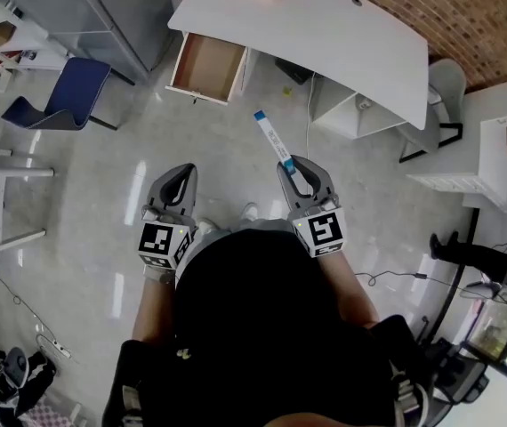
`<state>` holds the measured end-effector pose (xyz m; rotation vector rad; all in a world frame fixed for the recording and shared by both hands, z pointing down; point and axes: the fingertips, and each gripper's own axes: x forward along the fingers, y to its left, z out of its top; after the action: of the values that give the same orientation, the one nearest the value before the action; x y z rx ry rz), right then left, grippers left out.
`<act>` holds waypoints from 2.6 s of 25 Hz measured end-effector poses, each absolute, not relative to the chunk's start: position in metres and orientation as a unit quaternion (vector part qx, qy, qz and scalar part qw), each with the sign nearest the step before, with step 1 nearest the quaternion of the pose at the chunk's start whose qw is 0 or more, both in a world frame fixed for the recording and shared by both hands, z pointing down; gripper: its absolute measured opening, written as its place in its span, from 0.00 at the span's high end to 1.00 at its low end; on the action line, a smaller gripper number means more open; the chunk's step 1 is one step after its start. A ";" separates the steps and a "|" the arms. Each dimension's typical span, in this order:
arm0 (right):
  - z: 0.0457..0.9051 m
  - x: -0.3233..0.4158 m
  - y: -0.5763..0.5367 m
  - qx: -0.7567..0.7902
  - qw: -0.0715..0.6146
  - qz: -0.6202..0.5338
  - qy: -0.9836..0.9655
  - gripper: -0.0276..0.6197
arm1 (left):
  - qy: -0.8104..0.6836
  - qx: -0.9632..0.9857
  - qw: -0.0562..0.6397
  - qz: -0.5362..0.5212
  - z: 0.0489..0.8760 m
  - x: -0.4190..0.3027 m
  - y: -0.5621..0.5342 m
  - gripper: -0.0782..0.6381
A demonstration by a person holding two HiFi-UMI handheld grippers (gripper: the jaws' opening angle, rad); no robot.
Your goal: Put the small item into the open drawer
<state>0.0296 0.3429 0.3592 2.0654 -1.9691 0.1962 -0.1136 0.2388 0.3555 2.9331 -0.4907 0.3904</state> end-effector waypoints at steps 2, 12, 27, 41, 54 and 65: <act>0.358 0.038 0.343 0.714 0.129 0.069 -0.684 0.81 | -0.165 0.975 0.071 0.132 0.355 -0.104 0.240 0.89; 0.363 0.076 0.330 0.703 0.116 0.079 -0.697 0.81 | -0.180 0.970 0.070 0.150 0.360 -0.072 0.234 0.89; 0.388 0.091 0.195 0.700 0.163 0.117 -0.685 0.81 | -0.166 0.969 0.098 0.155 0.375 -0.057 0.096 0.89; 0.445 0.083 0.071 0.675 0.226 0.182 -0.679 0.81 | -0.152 0.964 0.117 0.184 0.394 -0.067 -0.009 0.89; 0.529 0.110 0.012 0.582 0.306 0.242 -0.714 0.81 | -0.245 0.936 0.161 0.196 0.403 -0.056 -0.043 0.89; 0.622 0.127 -0.030 0.509 0.370 0.273 -0.727 0.81 | -0.323 0.900 0.187 0.225 0.422 -0.066 -0.058 0.89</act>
<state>0.1267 -0.0301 0.6219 1.3067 -1.8652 0.7014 -0.0658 -0.0579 0.4224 2.5334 -0.9084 0.6329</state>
